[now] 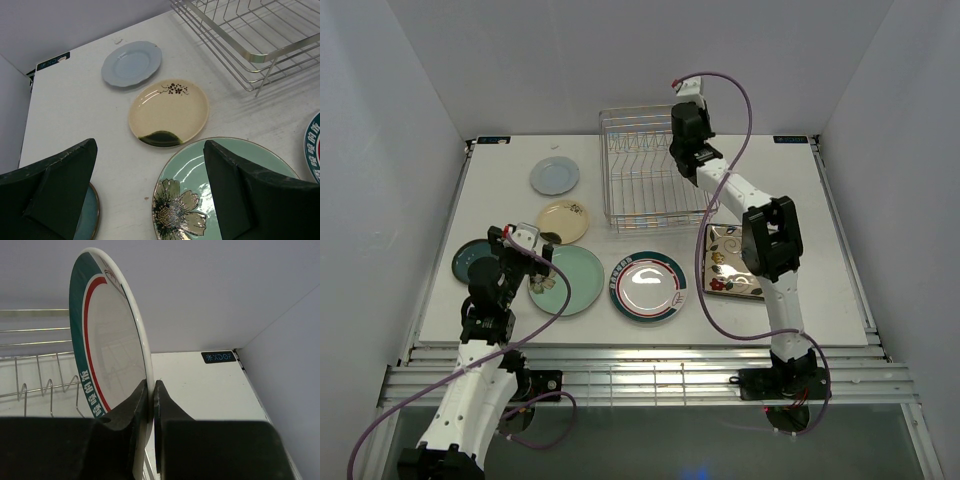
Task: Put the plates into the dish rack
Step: Insert the plate into the dish rack.
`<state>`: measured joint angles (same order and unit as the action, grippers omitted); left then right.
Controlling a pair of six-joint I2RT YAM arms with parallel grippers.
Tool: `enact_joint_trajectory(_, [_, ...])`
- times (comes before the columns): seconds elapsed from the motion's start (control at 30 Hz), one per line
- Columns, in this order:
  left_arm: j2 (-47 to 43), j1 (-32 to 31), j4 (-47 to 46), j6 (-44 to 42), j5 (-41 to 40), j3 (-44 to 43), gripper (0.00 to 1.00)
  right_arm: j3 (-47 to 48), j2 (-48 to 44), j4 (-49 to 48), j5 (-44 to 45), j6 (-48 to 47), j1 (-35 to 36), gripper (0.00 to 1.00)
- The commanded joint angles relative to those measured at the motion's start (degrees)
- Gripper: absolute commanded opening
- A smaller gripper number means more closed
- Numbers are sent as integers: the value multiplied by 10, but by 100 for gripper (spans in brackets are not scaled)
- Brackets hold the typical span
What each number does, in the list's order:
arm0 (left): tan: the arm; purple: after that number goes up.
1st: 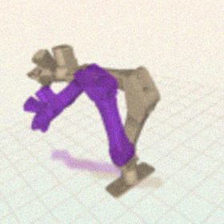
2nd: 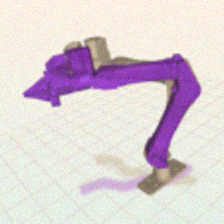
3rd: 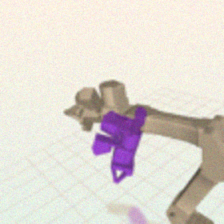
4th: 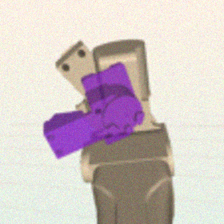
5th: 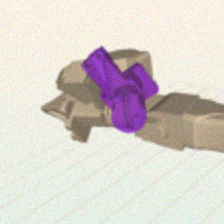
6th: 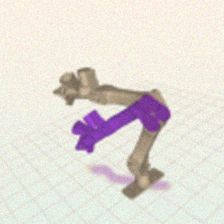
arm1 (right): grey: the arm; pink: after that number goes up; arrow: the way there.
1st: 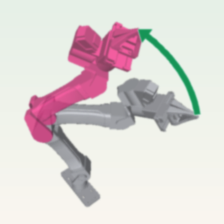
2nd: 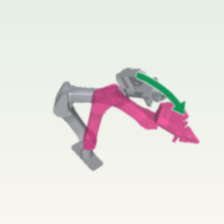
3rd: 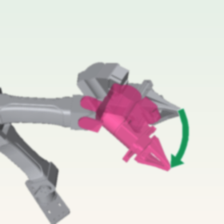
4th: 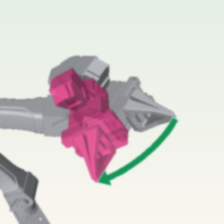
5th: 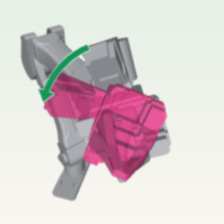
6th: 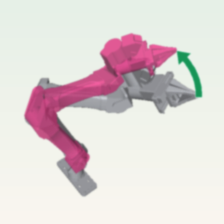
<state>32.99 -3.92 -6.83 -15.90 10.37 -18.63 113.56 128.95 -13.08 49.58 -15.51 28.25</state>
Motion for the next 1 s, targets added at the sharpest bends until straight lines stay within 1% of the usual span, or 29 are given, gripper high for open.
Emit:
enact_joint_trajectory(0.0, [2, -2, -1, -4, 6, -12, 98, 51, 11, -33, 19, -7, 7, 8])
enact_joint_trajectory(0.4, [3, -2, 1, -6, 6, -13, 98, 57, 19, -3, 24, 15, 19, 8])
enact_joint_trajectory(0.77, [1, -2, 3, -7, 6, -15, 98, 74, 23, 65, 42, 68, 22, 8])
enact_joint_trajectory(0.97, [-1, -2, 7, -9, 7, -16, 98, 53, 18, 77, 41, 90, 22, 8])
